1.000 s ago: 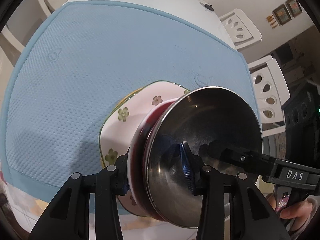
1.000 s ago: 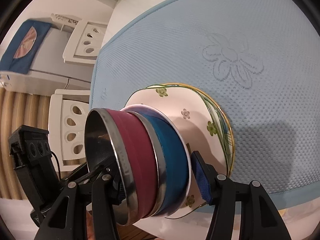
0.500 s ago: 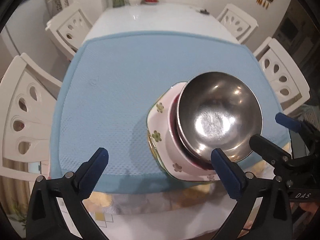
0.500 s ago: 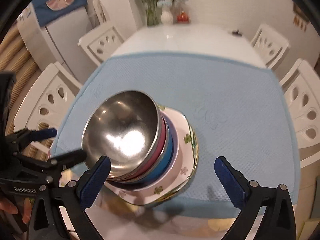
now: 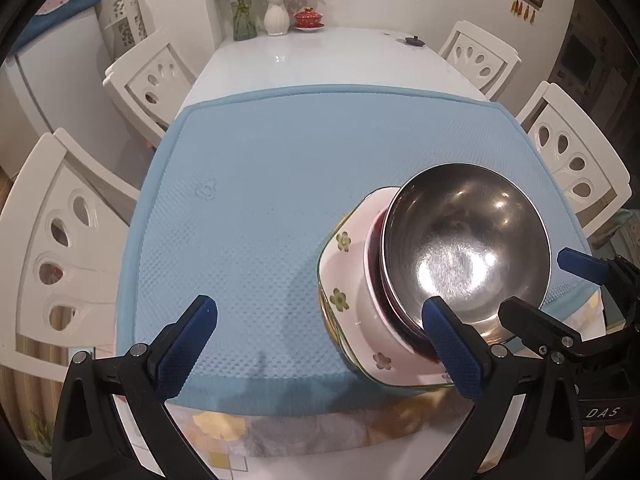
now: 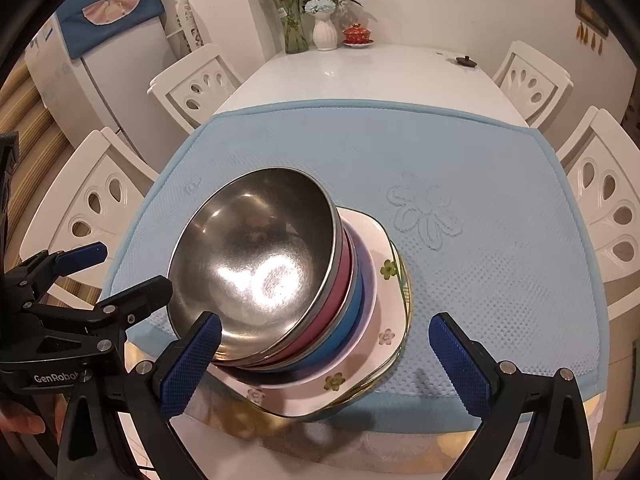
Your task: Organize plates and bowls
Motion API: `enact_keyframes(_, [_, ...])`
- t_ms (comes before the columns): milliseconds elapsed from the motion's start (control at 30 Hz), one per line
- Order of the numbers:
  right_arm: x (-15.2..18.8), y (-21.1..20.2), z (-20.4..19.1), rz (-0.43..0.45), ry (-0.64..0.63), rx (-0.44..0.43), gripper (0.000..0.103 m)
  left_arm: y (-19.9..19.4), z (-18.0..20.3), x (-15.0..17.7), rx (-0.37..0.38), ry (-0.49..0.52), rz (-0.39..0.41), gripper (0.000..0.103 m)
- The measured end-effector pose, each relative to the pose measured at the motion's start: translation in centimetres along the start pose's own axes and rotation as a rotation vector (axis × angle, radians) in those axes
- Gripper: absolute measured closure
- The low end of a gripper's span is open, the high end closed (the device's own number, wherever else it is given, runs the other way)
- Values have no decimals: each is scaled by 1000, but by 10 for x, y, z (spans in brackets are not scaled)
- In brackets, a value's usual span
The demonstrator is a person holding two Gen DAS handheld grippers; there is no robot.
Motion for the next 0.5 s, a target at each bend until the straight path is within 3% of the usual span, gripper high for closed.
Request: enact_keyframes(500, [-1,0,6,-1,13,4,0,-1,3,-1,7,6,-1,1])
Point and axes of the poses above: each gripper's, at about its wrist camera, not at the fingertips, and y roughly the way its jaws point, z to its right, x to its underside, the point moved 1 cm from there along y, roughly the way its jaws point, and after that the axes turned 13 degrees about y, right-handed, at the moved point
